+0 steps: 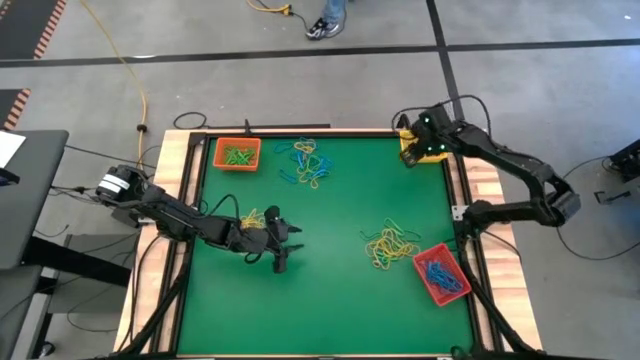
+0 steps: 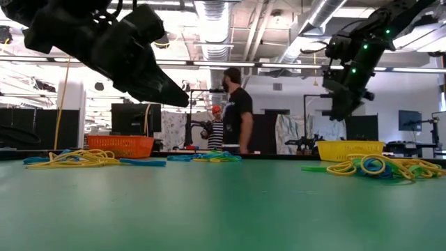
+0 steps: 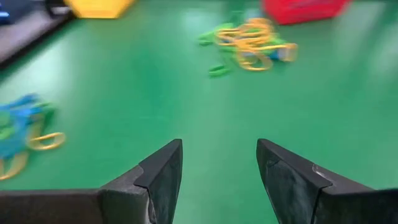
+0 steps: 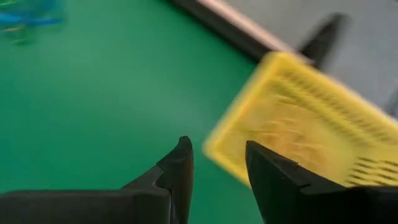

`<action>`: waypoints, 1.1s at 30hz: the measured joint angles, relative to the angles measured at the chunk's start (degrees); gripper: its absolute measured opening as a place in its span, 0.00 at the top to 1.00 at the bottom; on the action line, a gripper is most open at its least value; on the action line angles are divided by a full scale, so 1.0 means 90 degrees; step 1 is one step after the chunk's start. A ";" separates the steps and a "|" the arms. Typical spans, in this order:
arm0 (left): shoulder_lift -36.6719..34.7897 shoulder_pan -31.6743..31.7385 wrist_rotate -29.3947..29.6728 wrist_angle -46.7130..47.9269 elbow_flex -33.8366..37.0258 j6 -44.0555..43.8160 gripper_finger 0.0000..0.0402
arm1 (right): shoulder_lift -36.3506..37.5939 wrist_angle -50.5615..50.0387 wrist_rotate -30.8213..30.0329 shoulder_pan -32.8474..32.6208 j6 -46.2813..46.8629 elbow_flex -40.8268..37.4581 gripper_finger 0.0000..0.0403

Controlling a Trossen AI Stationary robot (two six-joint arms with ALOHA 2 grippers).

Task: Sort rubber bands into baskets
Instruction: Put the yellow rubber band into the yellow bin

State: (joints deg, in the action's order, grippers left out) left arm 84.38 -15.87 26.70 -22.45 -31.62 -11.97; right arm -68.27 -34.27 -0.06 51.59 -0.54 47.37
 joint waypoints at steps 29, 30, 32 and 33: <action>-0.0002 0.3551 -0.2203 0.1791 -0.0658 0.1073 0.51 | -0.1289 0.3308 -0.1054 -0.5847 0.0533 0.0000 0.58; -0.0002 0.3634 -0.2212 0.1871 -0.0737 0.1166 0.51 | -0.1462 0.3491 -0.1090 -0.5914 0.0528 0.0000 0.58; -0.0002 0.3799 -0.2286 0.2066 -0.0893 0.1368 0.51 | -0.1749 0.3724 -0.1220 -0.6011 0.0527 0.0000 0.58; -0.0002 0.3891 -0.2356 0.2228 -0.0976 0.1469 0.51 | -0.1873 0.3803 -0.1288 -0.6046 0.0531 0.0000 0.58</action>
State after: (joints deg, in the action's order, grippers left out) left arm 84.36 19.16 5.50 -2.39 -40.40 1.26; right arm -85.13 -0.04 -11.66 -2.82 4.24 47.37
